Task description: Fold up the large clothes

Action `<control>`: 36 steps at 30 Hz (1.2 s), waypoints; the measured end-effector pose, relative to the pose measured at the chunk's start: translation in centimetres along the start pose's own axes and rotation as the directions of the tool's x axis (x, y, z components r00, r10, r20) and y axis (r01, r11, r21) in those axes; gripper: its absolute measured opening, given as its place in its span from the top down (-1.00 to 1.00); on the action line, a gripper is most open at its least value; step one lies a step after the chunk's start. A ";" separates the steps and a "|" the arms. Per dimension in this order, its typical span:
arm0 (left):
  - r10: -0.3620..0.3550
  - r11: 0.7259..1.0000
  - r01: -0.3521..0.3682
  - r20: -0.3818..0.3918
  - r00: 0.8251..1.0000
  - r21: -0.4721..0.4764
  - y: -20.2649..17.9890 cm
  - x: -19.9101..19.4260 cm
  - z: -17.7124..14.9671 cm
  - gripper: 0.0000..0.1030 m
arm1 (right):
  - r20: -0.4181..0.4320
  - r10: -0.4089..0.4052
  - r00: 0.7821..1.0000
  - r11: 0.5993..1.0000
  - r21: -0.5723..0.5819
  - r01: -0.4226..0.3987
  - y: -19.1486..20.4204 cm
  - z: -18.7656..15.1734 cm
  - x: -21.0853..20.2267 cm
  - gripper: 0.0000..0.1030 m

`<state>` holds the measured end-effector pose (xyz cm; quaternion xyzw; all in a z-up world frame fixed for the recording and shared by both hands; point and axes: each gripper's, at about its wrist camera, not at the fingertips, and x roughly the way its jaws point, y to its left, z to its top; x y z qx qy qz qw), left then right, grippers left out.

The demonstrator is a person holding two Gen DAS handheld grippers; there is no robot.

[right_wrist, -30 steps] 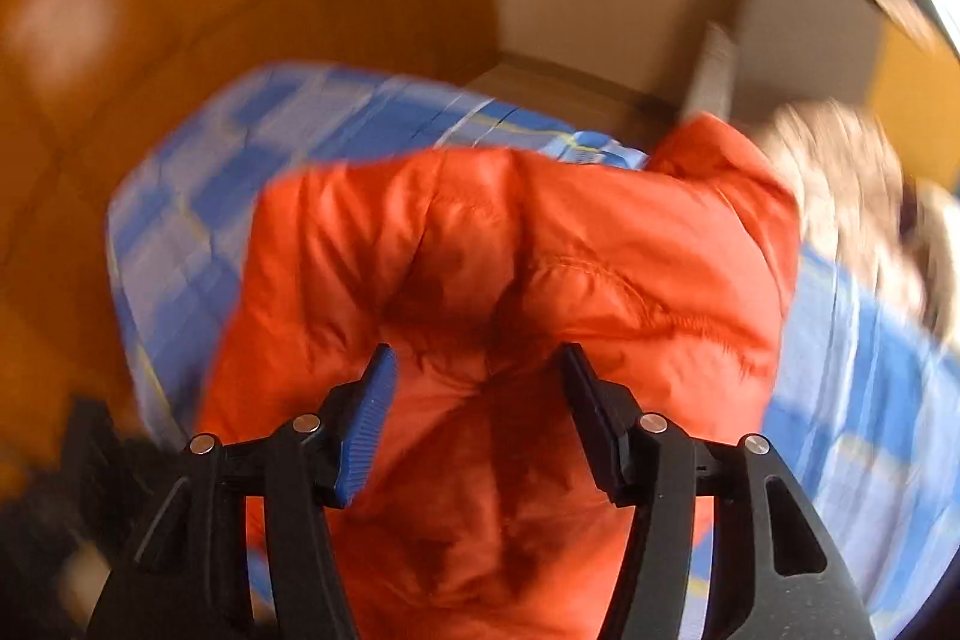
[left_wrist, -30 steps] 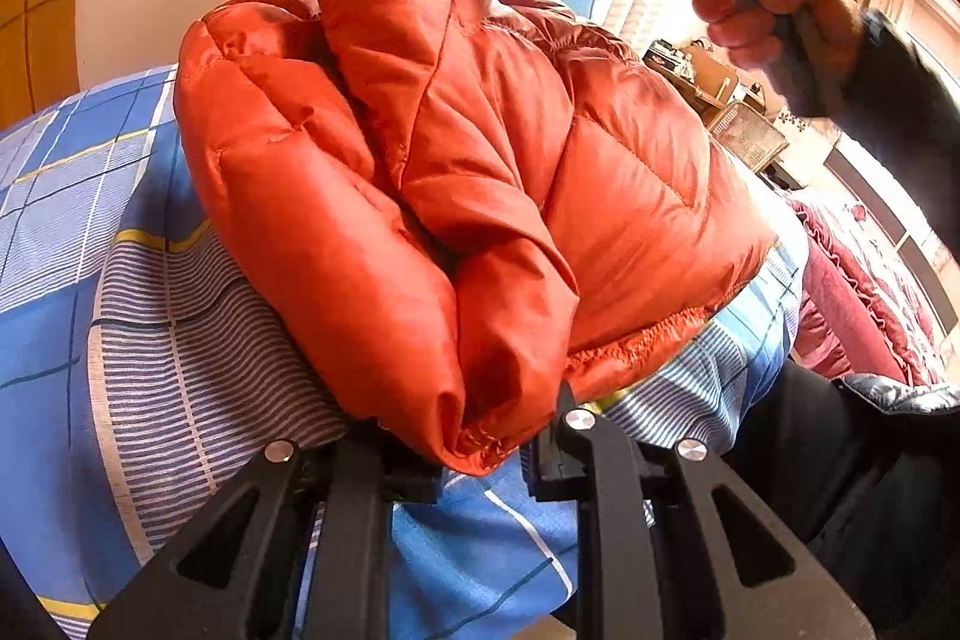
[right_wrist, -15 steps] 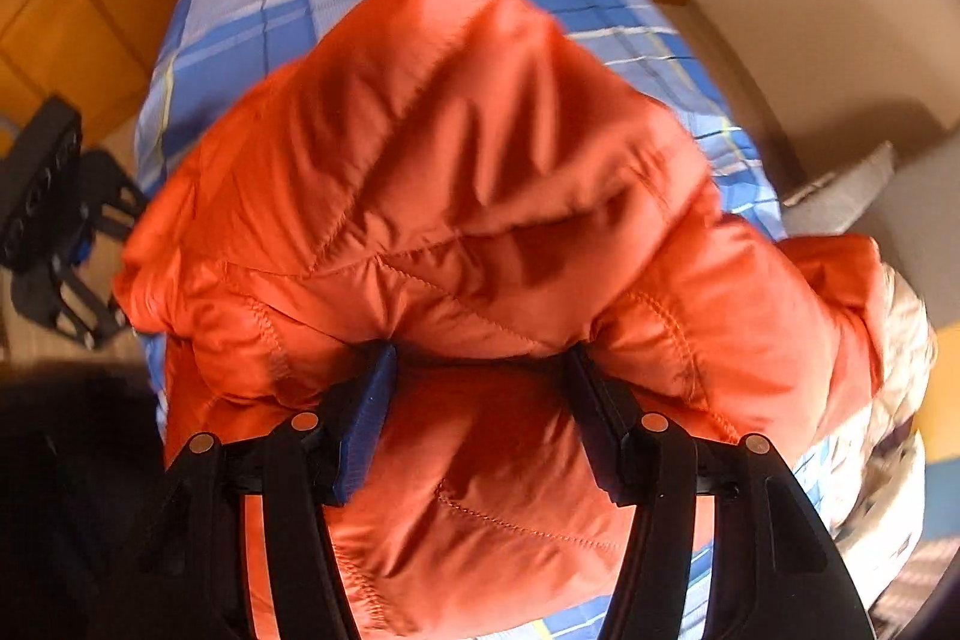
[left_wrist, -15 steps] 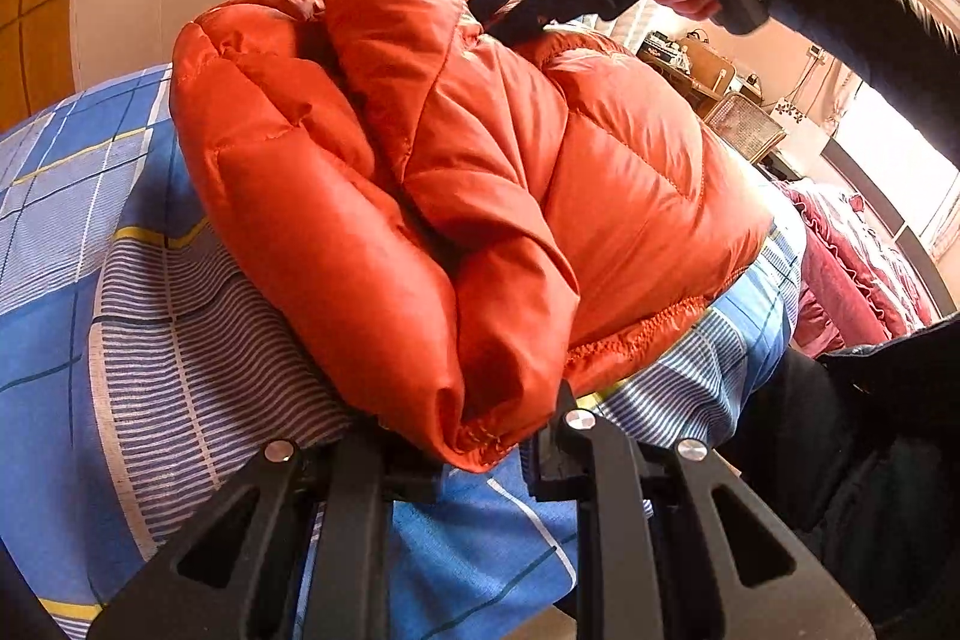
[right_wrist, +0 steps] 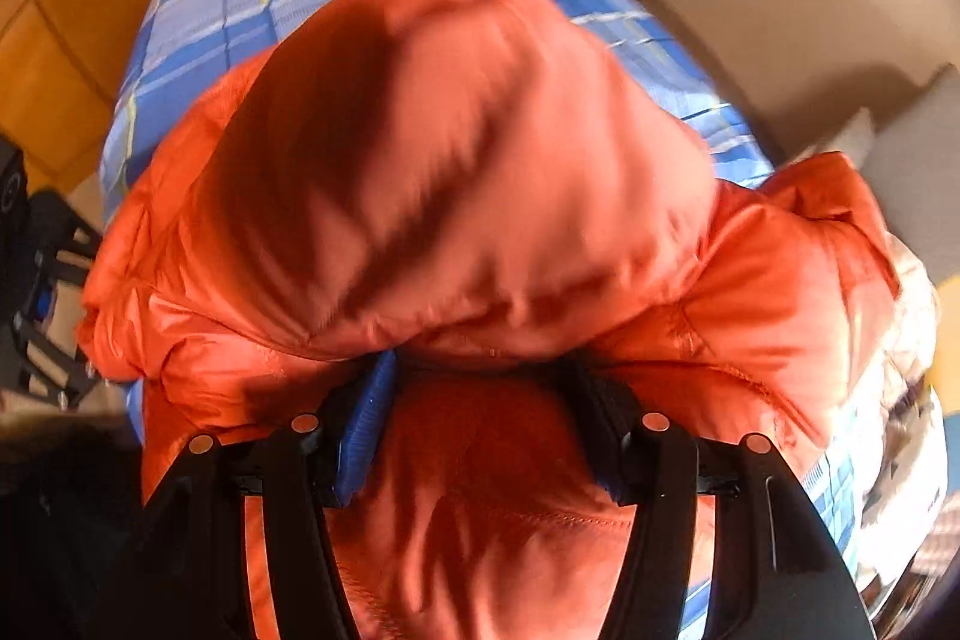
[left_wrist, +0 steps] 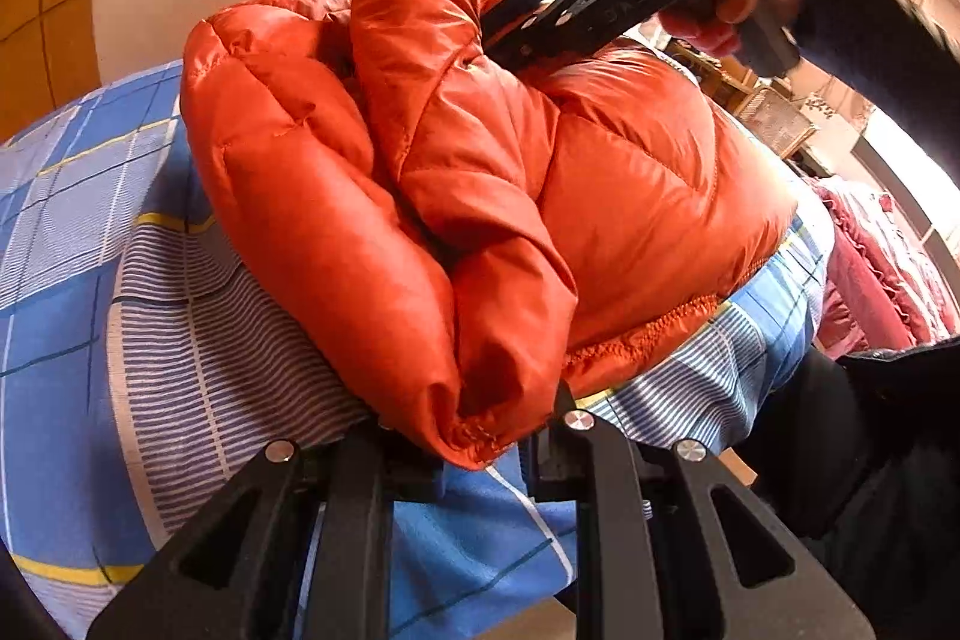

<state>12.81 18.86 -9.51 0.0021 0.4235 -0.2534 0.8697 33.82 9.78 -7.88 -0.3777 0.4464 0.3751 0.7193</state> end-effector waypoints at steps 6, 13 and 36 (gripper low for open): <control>0.061 0.998 -0.061 0.014 0.998 -0.013 -1.4 -0.9 -0.2 0.65 | 0.082 -0.051 0.995 0.993 0.111 0.041 -0.6 -1.2 -2.6 -0.16; 0.146 0.975 -0.145 0.009 0.989 0.168 -3.4 -1.4 -0.8 0.53 | 0.107 -0.031 0.994 0.996 0.081 0.022 0.0 -2.4 -5.9 -0.31; 0.368 0.642 -0.290 -0.046 0.929 -0.710 1.9 -5.0 0.2 -0.53 | 0.106 -0.018 0.994 0.985 0.174 -0.001 1.2 -2.8 -3.1 -0.43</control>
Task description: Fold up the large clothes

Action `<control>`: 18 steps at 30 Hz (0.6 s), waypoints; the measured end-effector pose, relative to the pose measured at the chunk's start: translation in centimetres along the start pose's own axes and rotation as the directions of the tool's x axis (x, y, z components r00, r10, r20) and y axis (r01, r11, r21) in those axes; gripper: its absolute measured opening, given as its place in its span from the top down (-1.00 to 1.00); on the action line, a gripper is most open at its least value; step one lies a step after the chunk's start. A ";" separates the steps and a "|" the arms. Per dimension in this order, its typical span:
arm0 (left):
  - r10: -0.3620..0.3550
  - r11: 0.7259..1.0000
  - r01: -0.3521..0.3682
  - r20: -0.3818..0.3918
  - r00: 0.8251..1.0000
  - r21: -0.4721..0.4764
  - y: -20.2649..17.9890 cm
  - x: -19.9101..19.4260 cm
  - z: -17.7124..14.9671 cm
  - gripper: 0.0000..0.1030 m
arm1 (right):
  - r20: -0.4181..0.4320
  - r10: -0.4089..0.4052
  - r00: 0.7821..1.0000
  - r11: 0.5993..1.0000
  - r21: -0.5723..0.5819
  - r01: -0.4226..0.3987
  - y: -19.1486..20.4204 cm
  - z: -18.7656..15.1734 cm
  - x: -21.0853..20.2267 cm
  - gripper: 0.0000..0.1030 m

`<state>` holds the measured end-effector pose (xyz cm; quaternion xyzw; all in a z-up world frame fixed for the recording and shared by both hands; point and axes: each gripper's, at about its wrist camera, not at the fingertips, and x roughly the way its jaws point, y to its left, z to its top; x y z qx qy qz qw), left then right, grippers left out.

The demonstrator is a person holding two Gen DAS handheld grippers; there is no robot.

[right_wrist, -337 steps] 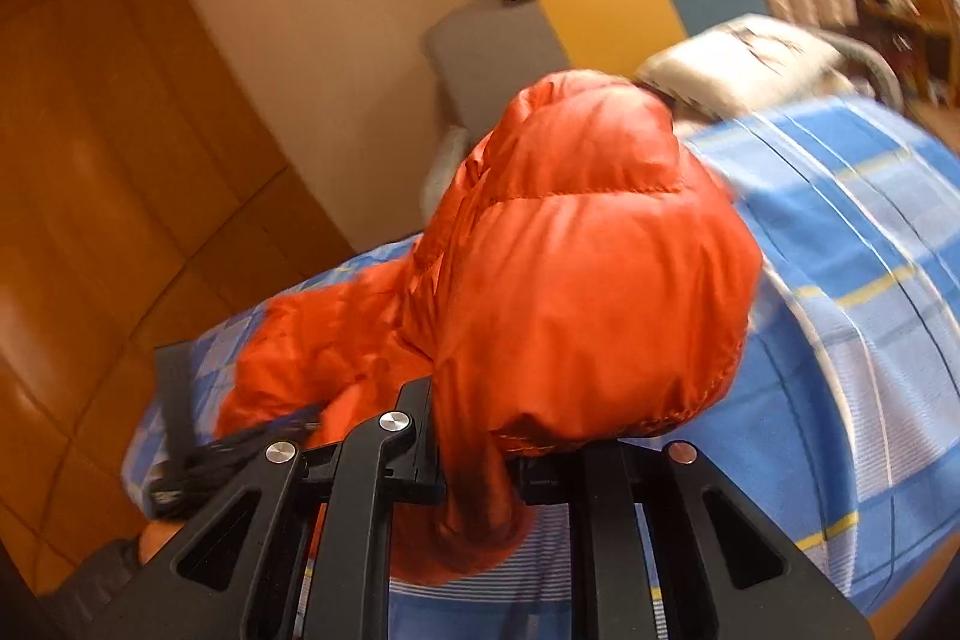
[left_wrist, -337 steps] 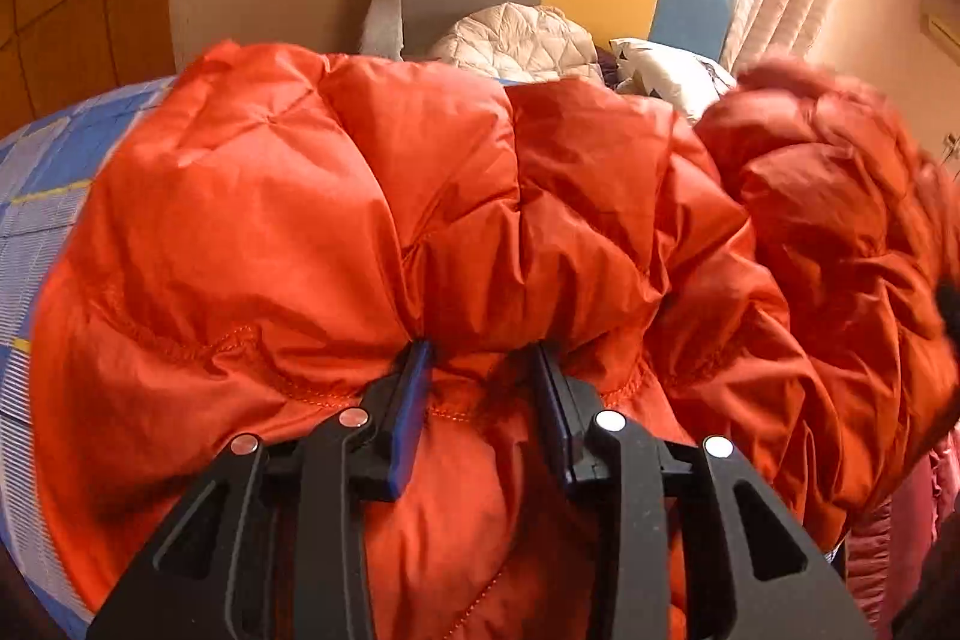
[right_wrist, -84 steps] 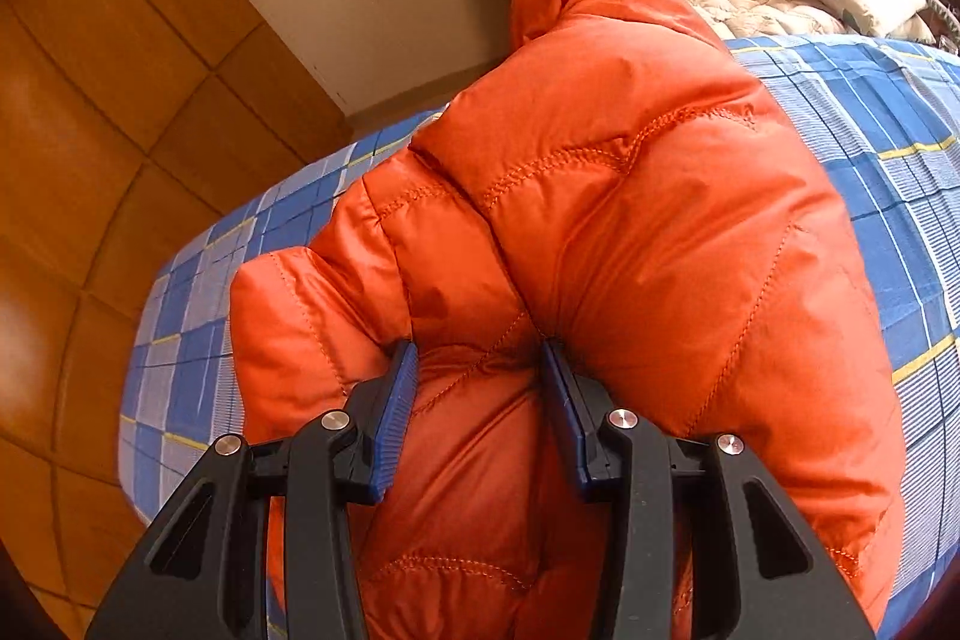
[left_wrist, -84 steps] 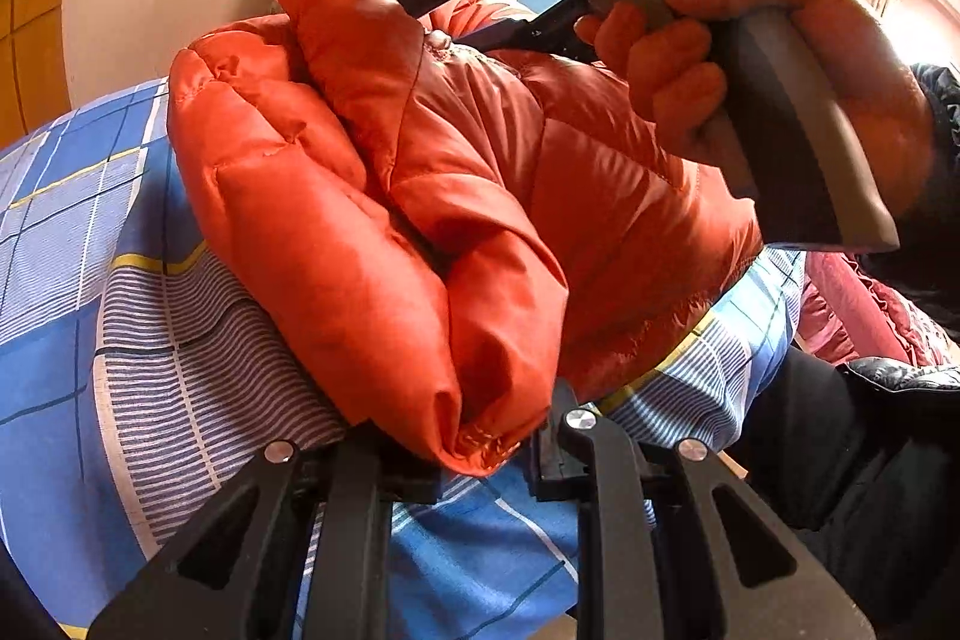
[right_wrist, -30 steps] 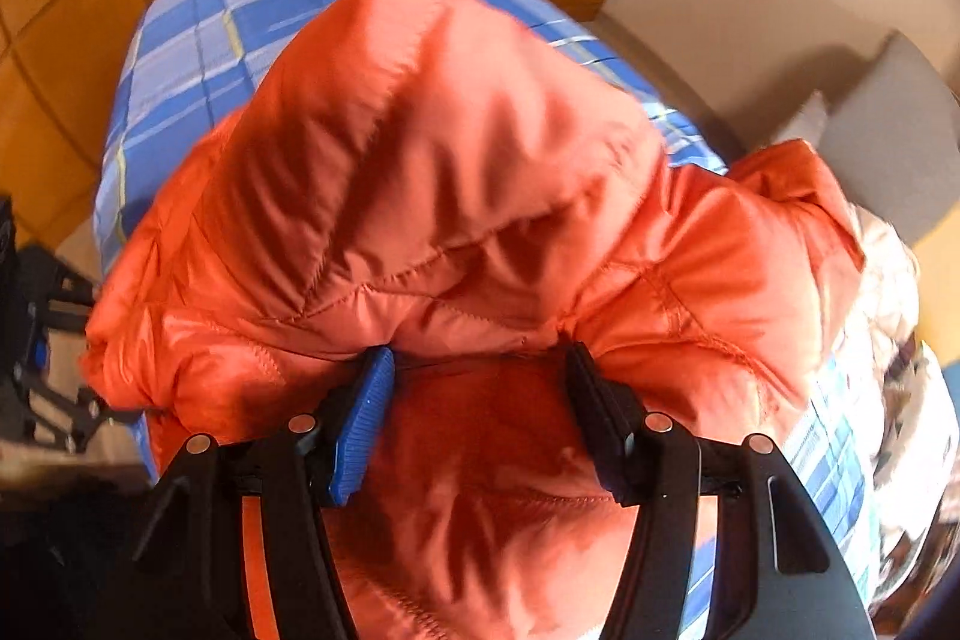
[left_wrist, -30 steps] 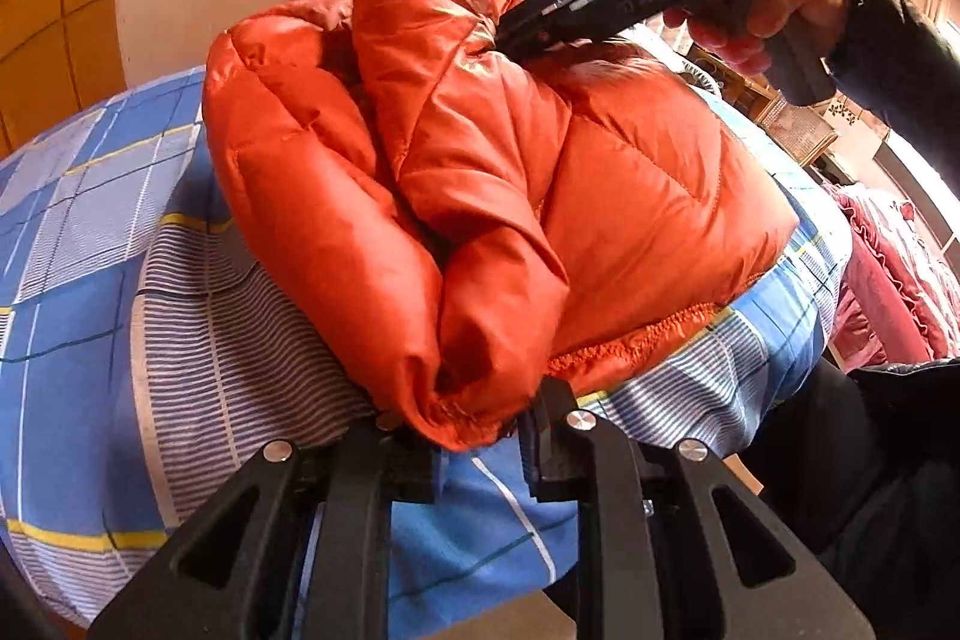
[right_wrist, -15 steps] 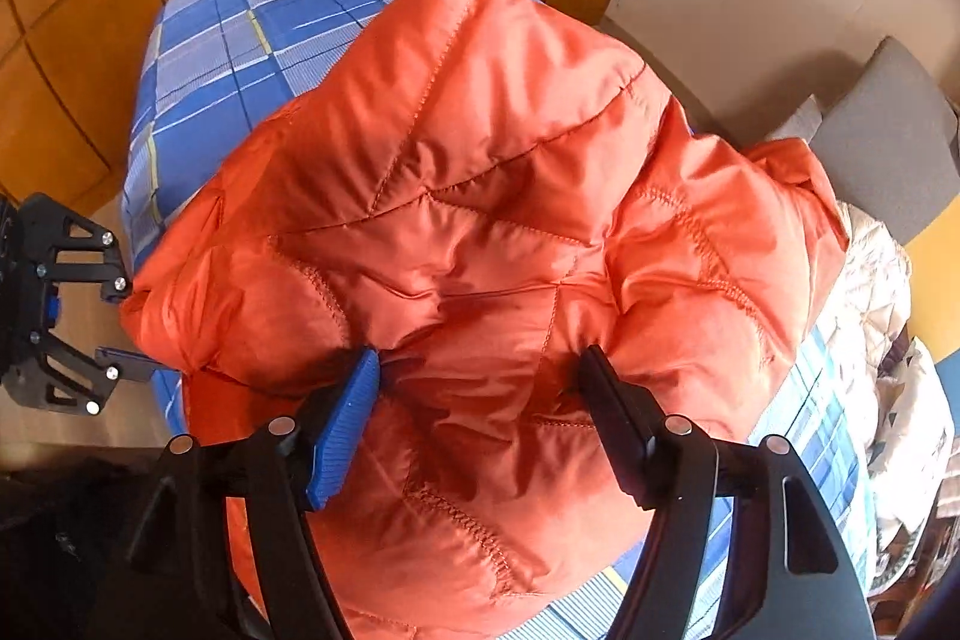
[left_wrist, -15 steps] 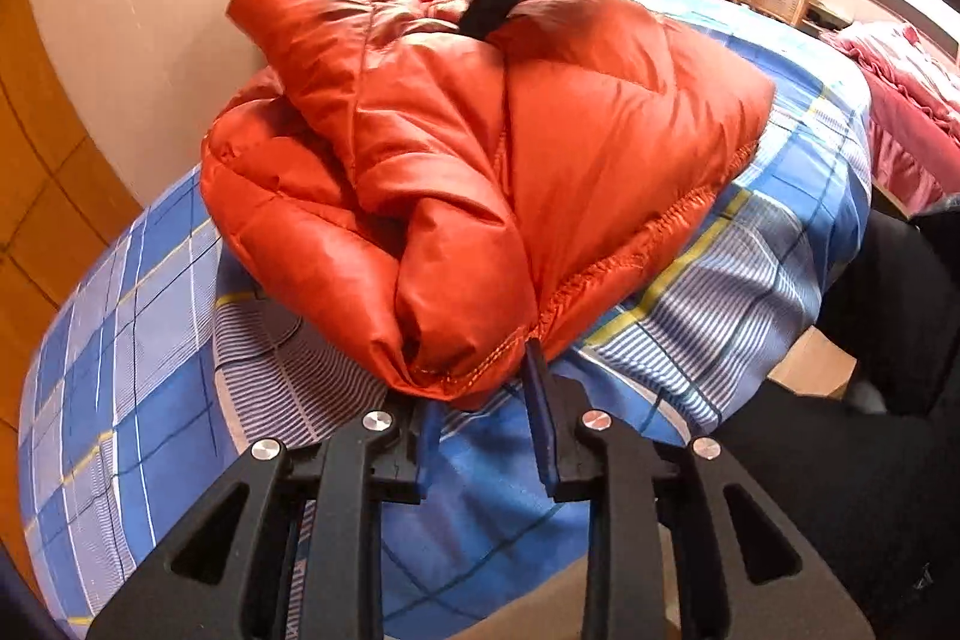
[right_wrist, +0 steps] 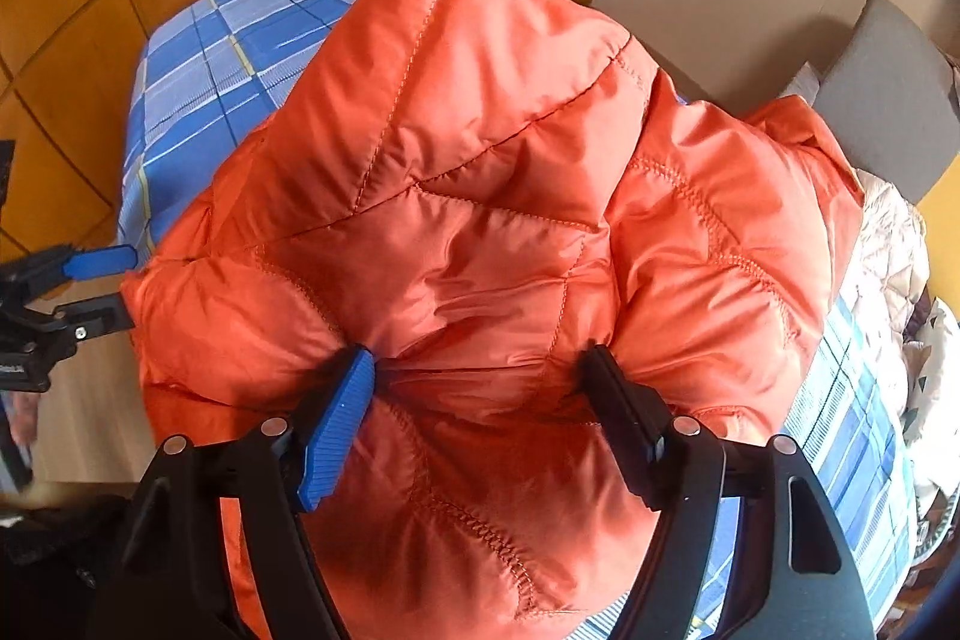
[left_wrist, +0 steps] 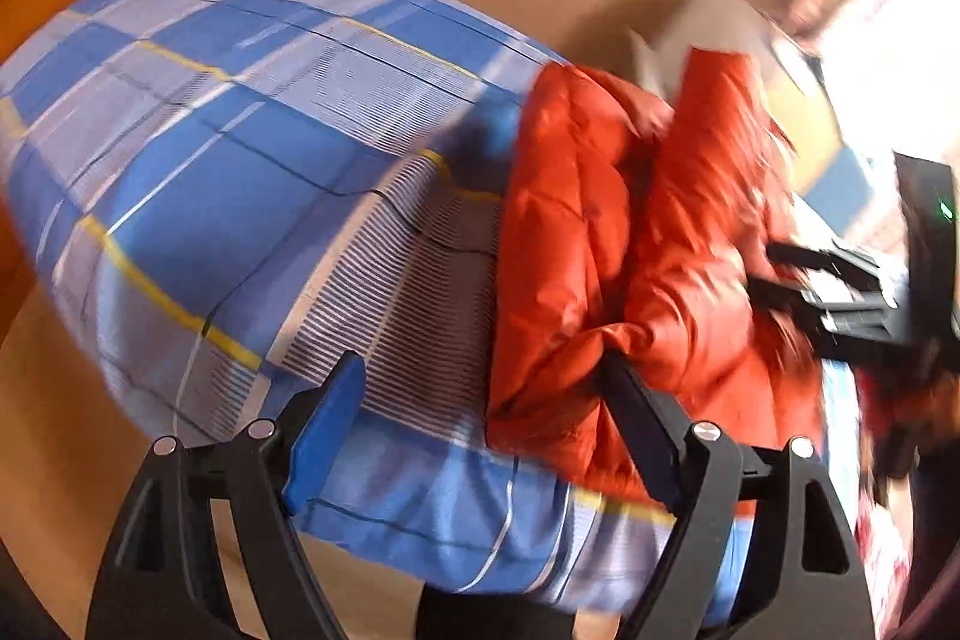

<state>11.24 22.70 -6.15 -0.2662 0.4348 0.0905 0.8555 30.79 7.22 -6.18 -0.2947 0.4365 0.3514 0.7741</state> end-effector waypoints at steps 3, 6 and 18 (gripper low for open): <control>0.036 0.999 -0.035 0.018 0.999 -0.041 -1.6 1.3 -0.8 -0.23 | 0.005 0.005 1.000 1.000 0.013 -0.005 -0.2 -0.2 0.0 -0.43; 0.044 0.998 -0.044 0.021 0.999 -0.037 -2.1 2.1 -1.1 0.09 | 0.002 0.002 1.000 1.000 0.009 -0.002 -0.1 -0.2 0.1 -0.43; 0.025 0.999 -0.022 0.062 0.998 -0.041 -2.0 3.2 -2.1 0.49 | -0.011 0.010 1.000 1.000 -0.001 -0.010 0.0 0.2 0.8 -0.44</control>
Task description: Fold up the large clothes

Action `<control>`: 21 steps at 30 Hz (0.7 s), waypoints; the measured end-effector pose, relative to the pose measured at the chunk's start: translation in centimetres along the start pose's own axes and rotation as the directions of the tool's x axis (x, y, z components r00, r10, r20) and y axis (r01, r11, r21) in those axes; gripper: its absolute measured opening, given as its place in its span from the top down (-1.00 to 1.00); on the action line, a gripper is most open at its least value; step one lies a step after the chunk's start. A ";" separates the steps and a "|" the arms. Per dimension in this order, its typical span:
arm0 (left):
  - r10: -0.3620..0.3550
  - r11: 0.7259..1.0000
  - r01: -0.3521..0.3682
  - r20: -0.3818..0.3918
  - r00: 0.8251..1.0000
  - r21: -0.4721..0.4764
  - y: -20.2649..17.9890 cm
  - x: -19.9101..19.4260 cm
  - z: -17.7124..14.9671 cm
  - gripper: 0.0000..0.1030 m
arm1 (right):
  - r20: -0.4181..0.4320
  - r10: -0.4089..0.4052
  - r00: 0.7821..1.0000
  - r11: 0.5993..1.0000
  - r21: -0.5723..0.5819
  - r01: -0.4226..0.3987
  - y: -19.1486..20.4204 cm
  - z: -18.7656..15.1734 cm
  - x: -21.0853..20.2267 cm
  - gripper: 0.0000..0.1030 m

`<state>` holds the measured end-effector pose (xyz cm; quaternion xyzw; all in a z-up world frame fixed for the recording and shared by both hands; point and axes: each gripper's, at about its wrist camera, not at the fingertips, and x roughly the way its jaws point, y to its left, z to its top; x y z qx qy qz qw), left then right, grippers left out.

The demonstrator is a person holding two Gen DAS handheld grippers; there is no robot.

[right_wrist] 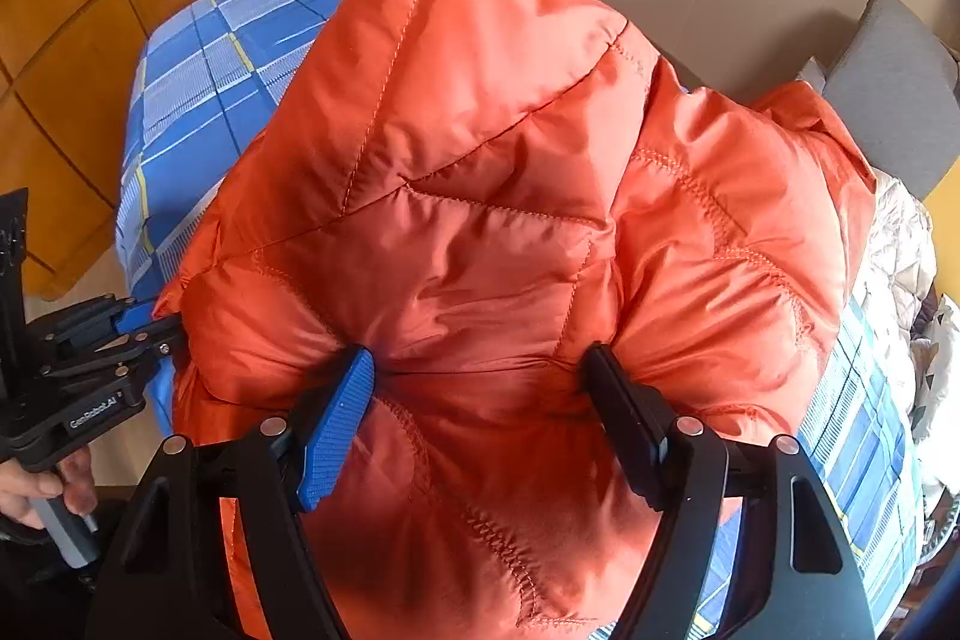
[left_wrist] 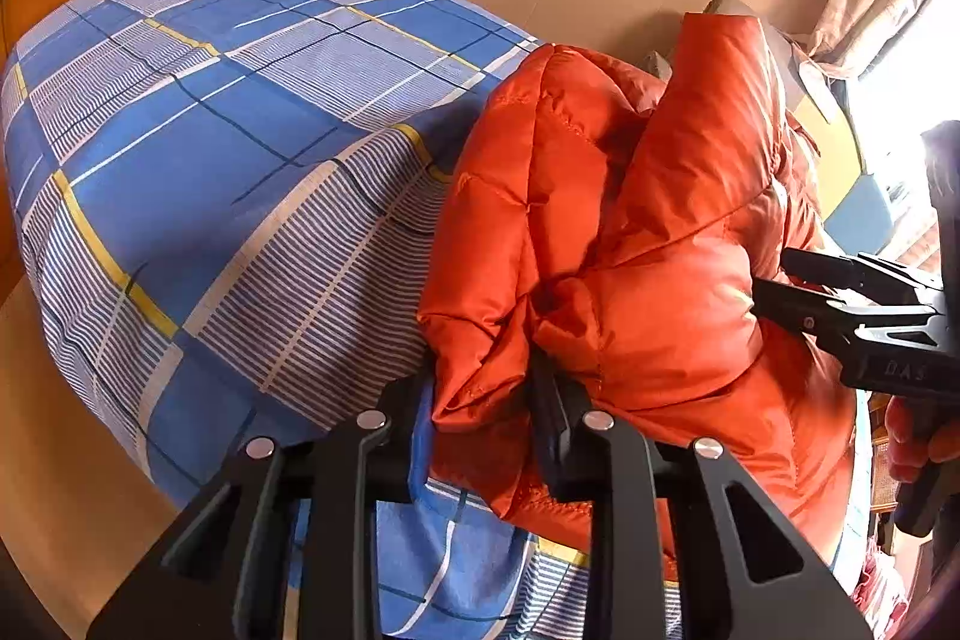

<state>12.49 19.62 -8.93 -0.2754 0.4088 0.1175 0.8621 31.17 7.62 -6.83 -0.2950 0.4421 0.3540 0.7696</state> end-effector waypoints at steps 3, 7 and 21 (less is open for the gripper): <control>0.001 1.000 -0.001 0.007 1.000 -0.001 -0.1 0.0 -0.3 0.50 | -0.004 0.005 1.000 1.000 -0.001 -0.005 0.0 0.1 0.2 -0.44; -0.005 1.000 0.005 0.007 1.000 -0.013 0.1 0.4 -0.3 0.50 | -0.008 0.004 1.000 1.000 -0.016 -0.004 0.0 0.3 0.3 -0.44; -0.028 1.000 0.028 -0.001 1.000 0.000 0.5 1.3 -0.6 0.49 | 0.074 -0.022 0.997 0.995 -0.095 0.029 -0.6 2.5 -2.3 -0.44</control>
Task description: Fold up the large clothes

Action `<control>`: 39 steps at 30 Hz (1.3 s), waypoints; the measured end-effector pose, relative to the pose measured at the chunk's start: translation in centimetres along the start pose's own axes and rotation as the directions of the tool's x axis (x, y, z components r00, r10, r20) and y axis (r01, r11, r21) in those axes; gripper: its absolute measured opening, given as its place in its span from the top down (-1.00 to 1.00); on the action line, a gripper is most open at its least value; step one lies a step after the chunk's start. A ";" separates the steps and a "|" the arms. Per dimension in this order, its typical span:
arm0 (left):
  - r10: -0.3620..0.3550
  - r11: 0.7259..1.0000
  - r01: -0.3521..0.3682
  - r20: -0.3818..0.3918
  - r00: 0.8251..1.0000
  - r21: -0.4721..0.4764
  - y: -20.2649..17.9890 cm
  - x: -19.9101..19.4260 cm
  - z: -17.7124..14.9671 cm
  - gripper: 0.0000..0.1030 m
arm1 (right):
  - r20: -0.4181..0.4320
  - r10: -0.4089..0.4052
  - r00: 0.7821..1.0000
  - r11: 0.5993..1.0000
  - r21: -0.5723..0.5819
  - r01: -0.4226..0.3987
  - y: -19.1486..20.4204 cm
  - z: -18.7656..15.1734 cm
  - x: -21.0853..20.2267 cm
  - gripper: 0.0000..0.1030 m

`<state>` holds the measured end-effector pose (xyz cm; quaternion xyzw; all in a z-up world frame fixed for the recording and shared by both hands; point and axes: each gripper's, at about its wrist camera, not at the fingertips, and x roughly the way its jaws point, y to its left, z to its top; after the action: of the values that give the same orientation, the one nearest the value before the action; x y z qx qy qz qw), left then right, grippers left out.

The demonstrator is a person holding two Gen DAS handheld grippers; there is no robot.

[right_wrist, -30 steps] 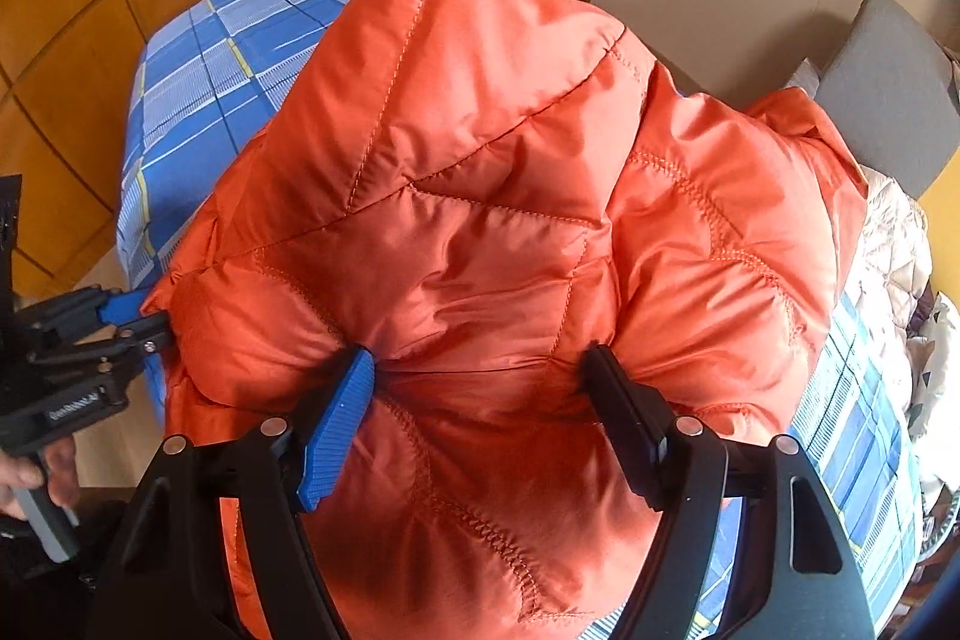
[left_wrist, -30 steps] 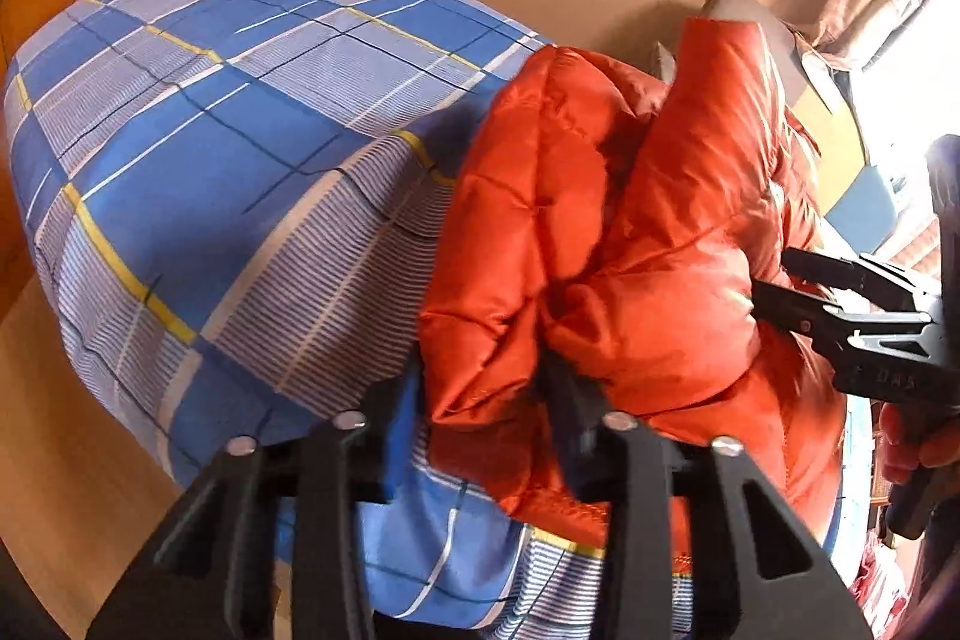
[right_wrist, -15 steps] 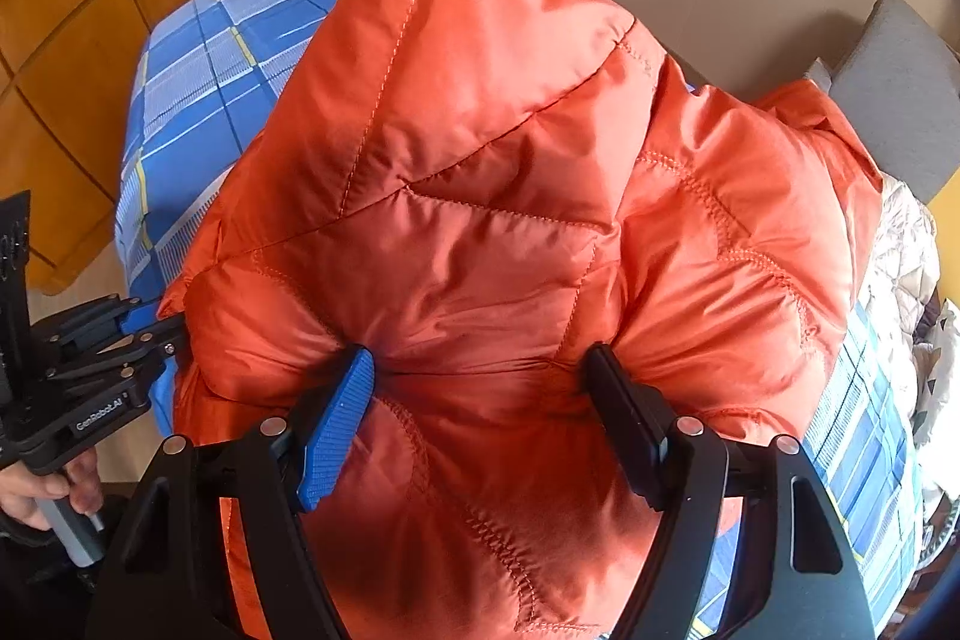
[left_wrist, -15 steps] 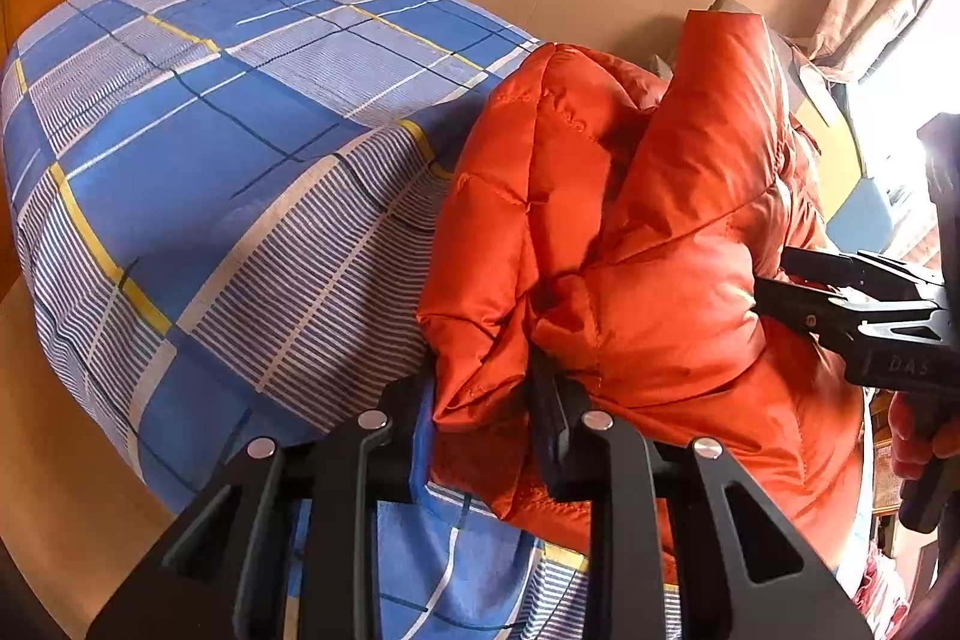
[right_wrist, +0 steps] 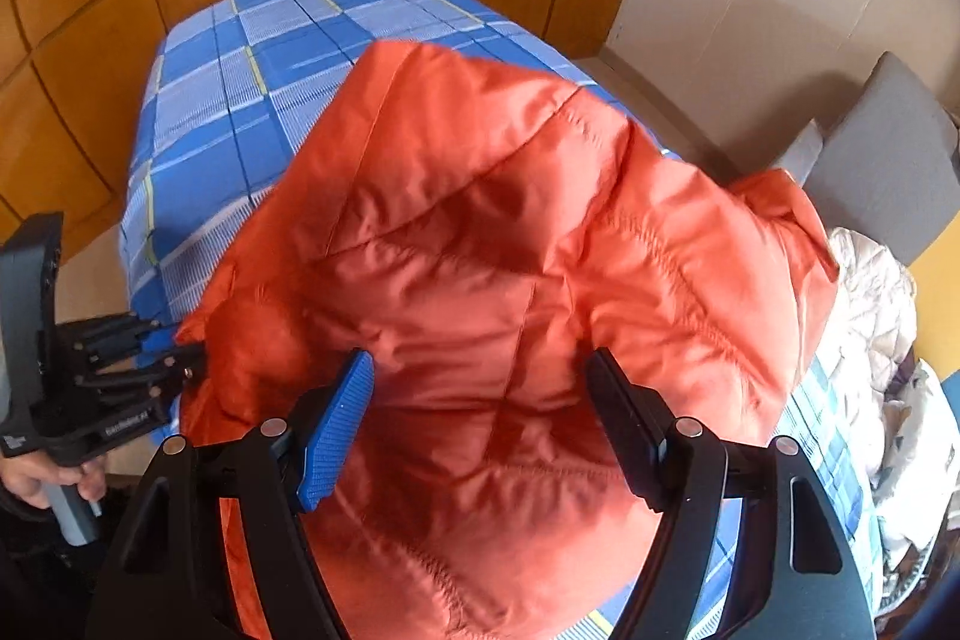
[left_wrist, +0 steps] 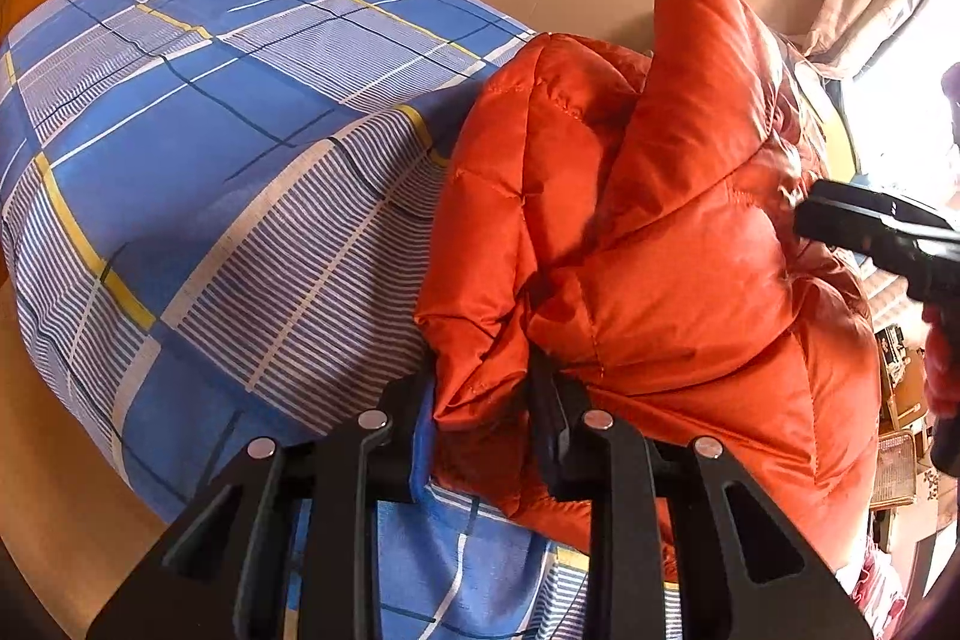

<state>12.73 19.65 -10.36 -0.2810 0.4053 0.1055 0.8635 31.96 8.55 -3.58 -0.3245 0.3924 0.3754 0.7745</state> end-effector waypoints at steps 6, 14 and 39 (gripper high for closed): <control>-0.001 1.000 0.001 -0.011 1.000 0.003 0.0 0.2 0.1 0.49 | -0.025 -0.006 1.000 0.995 -0.104 0.003 0.7 1.5 1.6 -0.44; 0.010 1.000 -0.009 -0.022 1.000 0.017 0.2 0.5 0.1 0.49 | -0.131 -0.012 0.991 0.972 -0.234 -0.019 1.8 2.3 5.2 -0.44; -0.020 0.987 0.028 -0.050 0.999 0.157 0.0 -0.1 0.6 0.50 | 0.023 -0.165 0.986 0.984 -0.060 0.166 1.1 -2.6 -1.5 -0.82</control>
<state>13.06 19.96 -9.98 -0.2191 0.4297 0.0560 0.8742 29.48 6.48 -3.78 -0.3763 0.3453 0.3246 0.7961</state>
